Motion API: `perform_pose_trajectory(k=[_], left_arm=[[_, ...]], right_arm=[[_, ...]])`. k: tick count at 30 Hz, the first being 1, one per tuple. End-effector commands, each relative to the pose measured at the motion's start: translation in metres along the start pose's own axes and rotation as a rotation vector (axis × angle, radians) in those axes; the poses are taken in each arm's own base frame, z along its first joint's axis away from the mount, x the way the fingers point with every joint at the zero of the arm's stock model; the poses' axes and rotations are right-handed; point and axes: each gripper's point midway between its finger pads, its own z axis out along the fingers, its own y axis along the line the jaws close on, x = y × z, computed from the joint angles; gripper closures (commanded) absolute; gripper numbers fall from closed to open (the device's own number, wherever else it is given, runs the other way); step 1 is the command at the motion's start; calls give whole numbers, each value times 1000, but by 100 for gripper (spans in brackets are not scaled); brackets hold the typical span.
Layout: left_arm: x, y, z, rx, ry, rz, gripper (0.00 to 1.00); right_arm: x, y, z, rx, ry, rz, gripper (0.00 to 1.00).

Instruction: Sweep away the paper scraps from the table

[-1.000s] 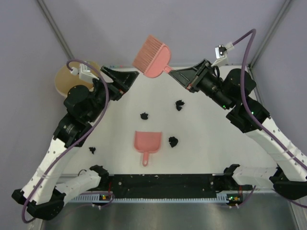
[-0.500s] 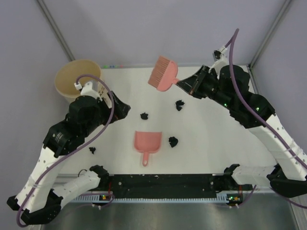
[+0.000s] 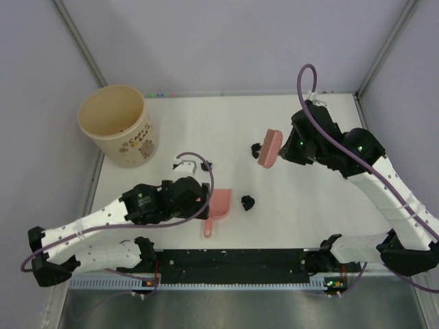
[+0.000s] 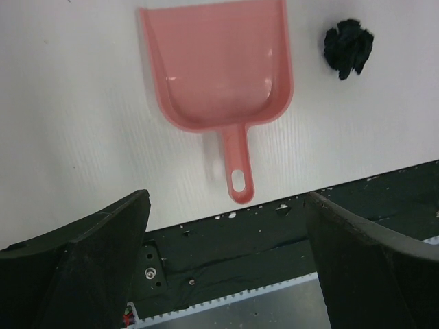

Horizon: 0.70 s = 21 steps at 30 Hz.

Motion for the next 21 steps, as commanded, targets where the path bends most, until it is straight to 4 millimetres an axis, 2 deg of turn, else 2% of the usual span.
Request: perform_pose_trajectory(k=[1, 5, 10, 17, 21], left_arm=[[22, -6, 22, -53, -3, 7, 1], [37, -17, 43, -38, 15, 18, 3], [51, -22, 62, -79, 30, 57, 5], [77, -8, 88, -127, 45, 66, 16], [88, -6, 95, -105, 17, 74, 20]], right_arm=[[5, -31, -8, 118, 3, 1, 100], [23, -42, -2, 145, 56, -3, 100], [39, -51, 3, 156, 92, -5, 100], [46, -52, 4, 148, 113, -5, 100], [50, -53, 6, 145, 123, -6, 100]])
